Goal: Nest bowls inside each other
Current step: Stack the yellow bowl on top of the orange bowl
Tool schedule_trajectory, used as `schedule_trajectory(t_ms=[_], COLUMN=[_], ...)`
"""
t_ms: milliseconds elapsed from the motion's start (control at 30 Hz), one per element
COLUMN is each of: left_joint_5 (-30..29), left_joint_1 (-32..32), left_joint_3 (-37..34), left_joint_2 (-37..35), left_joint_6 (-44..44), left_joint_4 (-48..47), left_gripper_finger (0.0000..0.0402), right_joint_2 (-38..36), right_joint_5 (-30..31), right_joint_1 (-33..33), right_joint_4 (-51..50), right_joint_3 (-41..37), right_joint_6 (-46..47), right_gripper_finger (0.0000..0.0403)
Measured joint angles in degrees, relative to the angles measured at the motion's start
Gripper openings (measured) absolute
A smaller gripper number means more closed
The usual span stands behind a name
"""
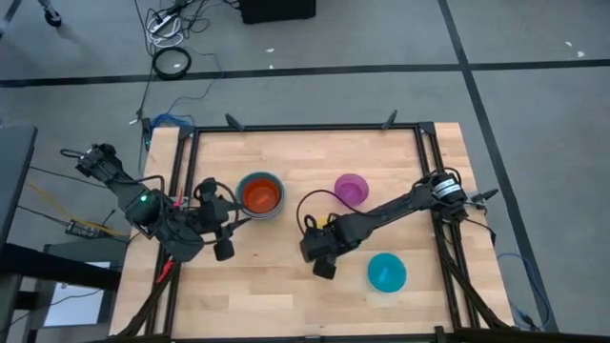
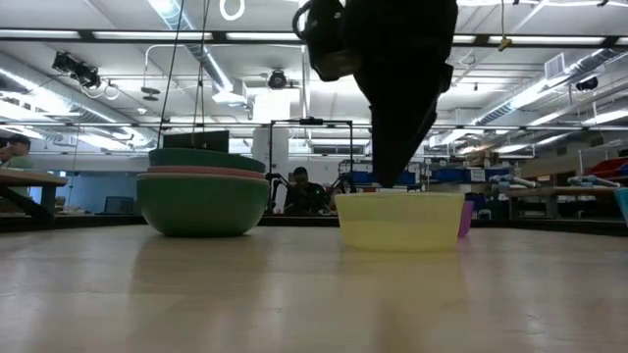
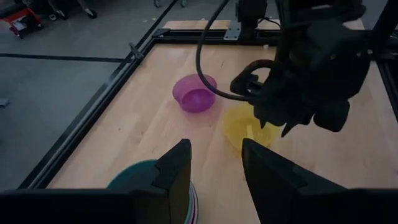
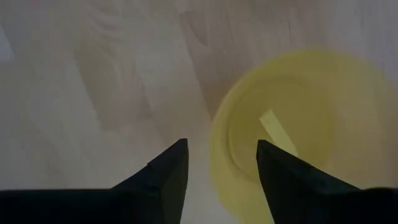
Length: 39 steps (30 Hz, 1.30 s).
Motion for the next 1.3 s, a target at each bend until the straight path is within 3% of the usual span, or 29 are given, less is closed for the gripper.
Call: schedule_trajectory(t_ms=[400, 567, 667, 800, 867, 967, 1100, 1300], left_joint_5=[-0.07, -0.23, -0.22, -0.34, -0.5, -0.83, -2.33, -5.45], left_joint_1=[0.0, 0.02, 0.0, 0.0, 0.0, 0.0, 0.0, 0.0], left_joint_3=[0.0, 0.0, 0.0, 0.0, 0.0, 0.0, 0.0, 0.0], left_joint_2=[0.0, 0.0, 0.0, 0.0, 0.0, 0.0, 0.0, 0.0], left_joint_6=[0.02, 0.01, 0.02, -0.02, -0.11, -0.13, -0.02, 0.48], left_joint_4=[-0.08, -0.04, -0.07, 0.02, 0.05, 0.01, 0.04, 2.56], left_gripper_finger=[0.0152, 0.0152, 0.0152, 0.0152, 0.0152, 0.0152, 0.0152, 0.0152], right_joint_2=[2.94, 5.09, 5.38, 5.18, 4.64, 3.8, 3.52, 3.48], right_joint_5=[-2.22, 0.06, 0.41, -1.54, -2.85, -2.56, 2.4, 8.15], right_joint_1=[-0.72, -0.79, -0.88, -1.46, -1.64, -1.59, -1.74, -6.8], right_joint_4=[5.4, 4.56, 4.54, 3.85, 3.37, 0.3, -3.16, 3.11], right_joint_3=[-2.22, -2.36, -2.36, -2.36, -2.12, -0.11, 7.06, 15.84], right_joint_6=[-0.23, 0.37, -0.45, -2.14, -3.66, -4.04, -8.35, -19.77], right_gripper_finger=[0.0184, 0.0178, 0.0147, 0.0044, 0.0013, 0.0003, 0.0001, 0.0001])
